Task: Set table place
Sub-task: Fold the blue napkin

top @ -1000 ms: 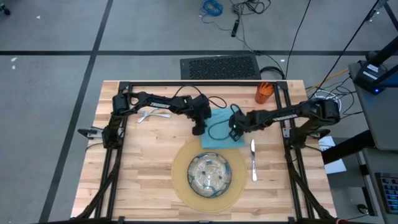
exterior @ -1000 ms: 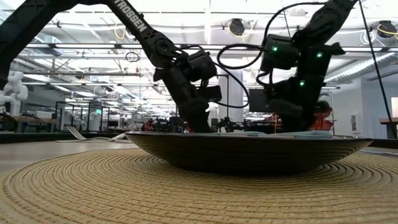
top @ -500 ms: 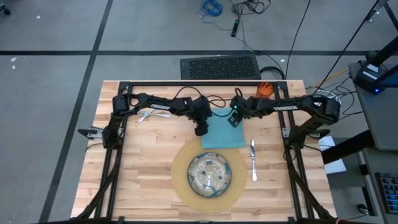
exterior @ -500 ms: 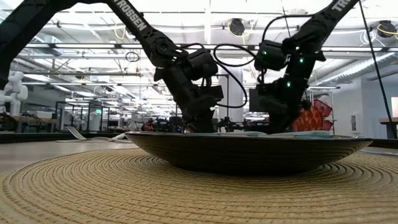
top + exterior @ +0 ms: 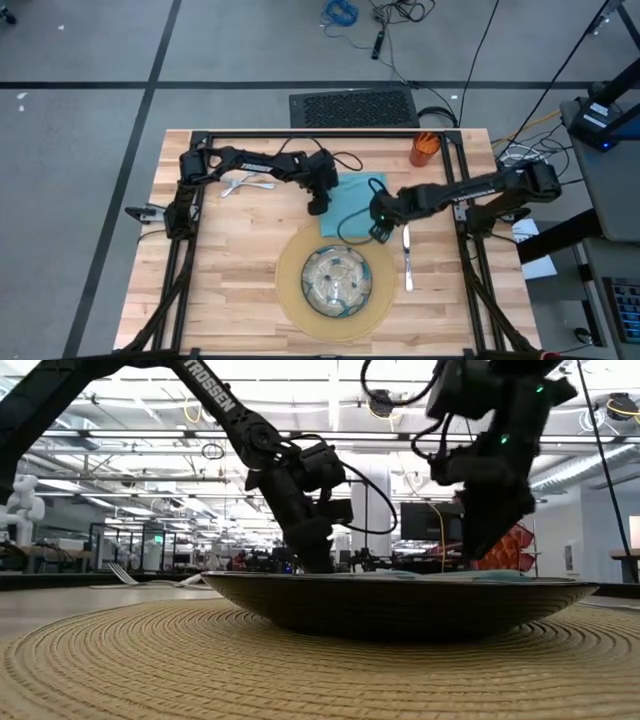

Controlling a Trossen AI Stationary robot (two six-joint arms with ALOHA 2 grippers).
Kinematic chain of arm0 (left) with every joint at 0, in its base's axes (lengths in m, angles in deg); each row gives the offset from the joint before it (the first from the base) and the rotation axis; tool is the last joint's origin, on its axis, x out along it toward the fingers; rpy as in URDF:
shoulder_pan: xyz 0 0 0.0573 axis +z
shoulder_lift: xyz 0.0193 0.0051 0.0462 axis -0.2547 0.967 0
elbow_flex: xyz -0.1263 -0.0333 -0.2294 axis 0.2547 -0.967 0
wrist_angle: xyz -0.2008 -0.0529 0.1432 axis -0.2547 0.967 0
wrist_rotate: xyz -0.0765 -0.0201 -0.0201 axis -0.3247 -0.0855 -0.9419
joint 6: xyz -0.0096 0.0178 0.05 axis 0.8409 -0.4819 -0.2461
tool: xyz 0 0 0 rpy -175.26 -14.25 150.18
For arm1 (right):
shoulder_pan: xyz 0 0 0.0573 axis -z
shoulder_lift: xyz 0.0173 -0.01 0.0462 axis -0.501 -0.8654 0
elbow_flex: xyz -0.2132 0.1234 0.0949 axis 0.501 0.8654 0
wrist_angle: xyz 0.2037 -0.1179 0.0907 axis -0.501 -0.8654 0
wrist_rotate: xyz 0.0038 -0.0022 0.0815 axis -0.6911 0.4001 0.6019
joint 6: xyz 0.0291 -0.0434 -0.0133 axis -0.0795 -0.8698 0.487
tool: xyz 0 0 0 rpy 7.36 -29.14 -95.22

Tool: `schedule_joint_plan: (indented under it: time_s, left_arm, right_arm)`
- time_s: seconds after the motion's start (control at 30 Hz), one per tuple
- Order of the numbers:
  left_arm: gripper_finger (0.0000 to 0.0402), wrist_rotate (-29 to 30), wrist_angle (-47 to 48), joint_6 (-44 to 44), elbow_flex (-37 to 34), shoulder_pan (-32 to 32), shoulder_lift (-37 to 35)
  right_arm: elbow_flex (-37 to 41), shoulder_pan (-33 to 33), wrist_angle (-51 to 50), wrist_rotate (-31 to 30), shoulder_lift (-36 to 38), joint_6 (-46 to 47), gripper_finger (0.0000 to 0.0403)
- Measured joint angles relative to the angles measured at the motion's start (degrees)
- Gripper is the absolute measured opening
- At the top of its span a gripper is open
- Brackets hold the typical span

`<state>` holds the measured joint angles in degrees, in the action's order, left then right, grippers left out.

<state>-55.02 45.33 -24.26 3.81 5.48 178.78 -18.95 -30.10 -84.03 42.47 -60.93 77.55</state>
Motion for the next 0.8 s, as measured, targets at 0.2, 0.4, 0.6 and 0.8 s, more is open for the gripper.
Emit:
schedule_joint_plan:
  time_s: [0.2,0.4,0.6,0.8]
  left_arm:
    - [0.0198,0.45,3.55,-1.86,0.98,0.16,-0.12]
    - [0.0198,0.42,3.75,-1.9,1.07,0.15,-0.14]
    - [0.0199,0.41,5.16,-1.53,1.16,0.15,-0.25]
    - [0.0199,-1.66,6.27,3.02,1.2,-0.25,-0.34]
  right_arm:
    - [0.0,-6.31,-0.07,4.18,-1.91,7.68,0.0137]
    - [0.02,-4.37,0.27,5.27,-8.64,6.48,0.0137]
    - [-0.5,0.66,0.8,6.31,-14.39,0.67,0.0137]
    - [-0.35,5.8,4.34,2.89,-14.58,-6.54,0.0137]
